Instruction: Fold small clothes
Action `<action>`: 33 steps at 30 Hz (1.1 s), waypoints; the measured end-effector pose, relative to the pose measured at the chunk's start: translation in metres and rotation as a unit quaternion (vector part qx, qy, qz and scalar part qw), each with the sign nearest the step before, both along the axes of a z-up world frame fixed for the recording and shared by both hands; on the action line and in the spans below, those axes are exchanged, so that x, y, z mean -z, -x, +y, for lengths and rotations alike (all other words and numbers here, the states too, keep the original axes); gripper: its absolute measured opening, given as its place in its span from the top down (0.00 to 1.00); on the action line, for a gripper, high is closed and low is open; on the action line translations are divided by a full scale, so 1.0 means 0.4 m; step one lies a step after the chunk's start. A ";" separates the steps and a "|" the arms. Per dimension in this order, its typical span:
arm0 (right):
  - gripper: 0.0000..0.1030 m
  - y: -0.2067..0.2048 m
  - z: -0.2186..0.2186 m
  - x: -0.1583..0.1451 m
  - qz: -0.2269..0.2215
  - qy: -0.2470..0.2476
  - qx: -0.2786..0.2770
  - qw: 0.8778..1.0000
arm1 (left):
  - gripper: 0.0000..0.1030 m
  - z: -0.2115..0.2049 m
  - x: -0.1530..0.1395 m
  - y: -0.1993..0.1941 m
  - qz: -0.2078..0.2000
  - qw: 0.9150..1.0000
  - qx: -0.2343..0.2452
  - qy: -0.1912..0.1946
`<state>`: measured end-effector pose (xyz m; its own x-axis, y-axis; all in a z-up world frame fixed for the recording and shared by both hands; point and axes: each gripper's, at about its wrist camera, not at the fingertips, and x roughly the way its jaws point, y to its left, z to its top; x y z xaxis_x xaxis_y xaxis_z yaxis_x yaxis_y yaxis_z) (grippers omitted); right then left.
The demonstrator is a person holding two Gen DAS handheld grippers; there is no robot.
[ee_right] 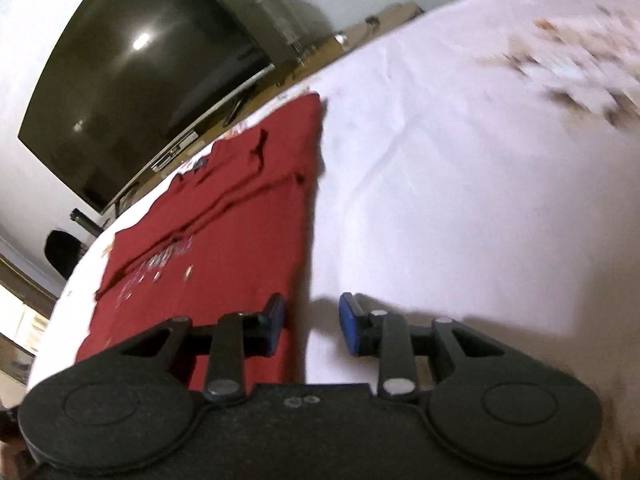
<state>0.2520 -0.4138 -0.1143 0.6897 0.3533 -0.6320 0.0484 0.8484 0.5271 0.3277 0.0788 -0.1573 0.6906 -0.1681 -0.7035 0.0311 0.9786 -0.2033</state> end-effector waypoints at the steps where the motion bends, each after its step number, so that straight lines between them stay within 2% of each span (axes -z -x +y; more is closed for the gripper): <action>1: 0.68 0.025 -0.001 -0.005 0.007 -0.005 -0.001 1.000 | 0.30 -0.003 0.002 0.021 0.002 1.000 0.003 -0.001; 6: 0.67 0.144 0.028 -0.015 0.027 0.015 -0.003 1.000 | 0.30 -0.006 0.008 0.081 -0.004 1.000 0.009 0.007; 10: 0.67 0.232 0.053 -0.024 0.035 0.009 0.018 0.999 | 0.31 -0.003 -0.030 0.141 -0.022 1.000 0.006 0.017; 14: 0.64 0.277 0.104 -0.038 0.042 0.018 0.017 0.999 | 0.31 -0.011 -0.009 0.176 0.011 0.999 0.006 0.040; 16: 0.64 0.295 0.131 -0.036 0.054 0.013 0.009 0.998 | 0.42 -0.007 0.000 0.198 0.019 0.998 0.011 0.061; 18: 0.64 0.318 0.158 -0.032 0.065 0.015 -0.003 0.998 | 0.43 0.001 0.006 0.221 0.031 0.996 0.019 0.082; 20: 0.64 0.351 0.175 -0.026 0.068 0.016 -0.005 0.998 | 0.43 0.002 0.009 0.239 0.037 0.996 0.026 0.082; 26: 0.64 0.419 0.176 -0.013 0.065 -0.027 0.020 0.997 | 0.43 -0.016 0.011 0.284 0.036 0.996 0.038 0.069; 33: 0.58 0.421 0.161 0.010 0.066 -0.084 0.054 0.993 | 0.43 -0.022 0.007 0.309 0.028 0.995 0.051 0.076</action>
<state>0.0836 -0.3493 -0.1183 0.6447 0.3893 -0.6578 0.2129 0.7351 0.6437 0.2041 0.0700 -0.1601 0.6246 -0.3429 -0.7016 0.1141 0.9289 -0.3524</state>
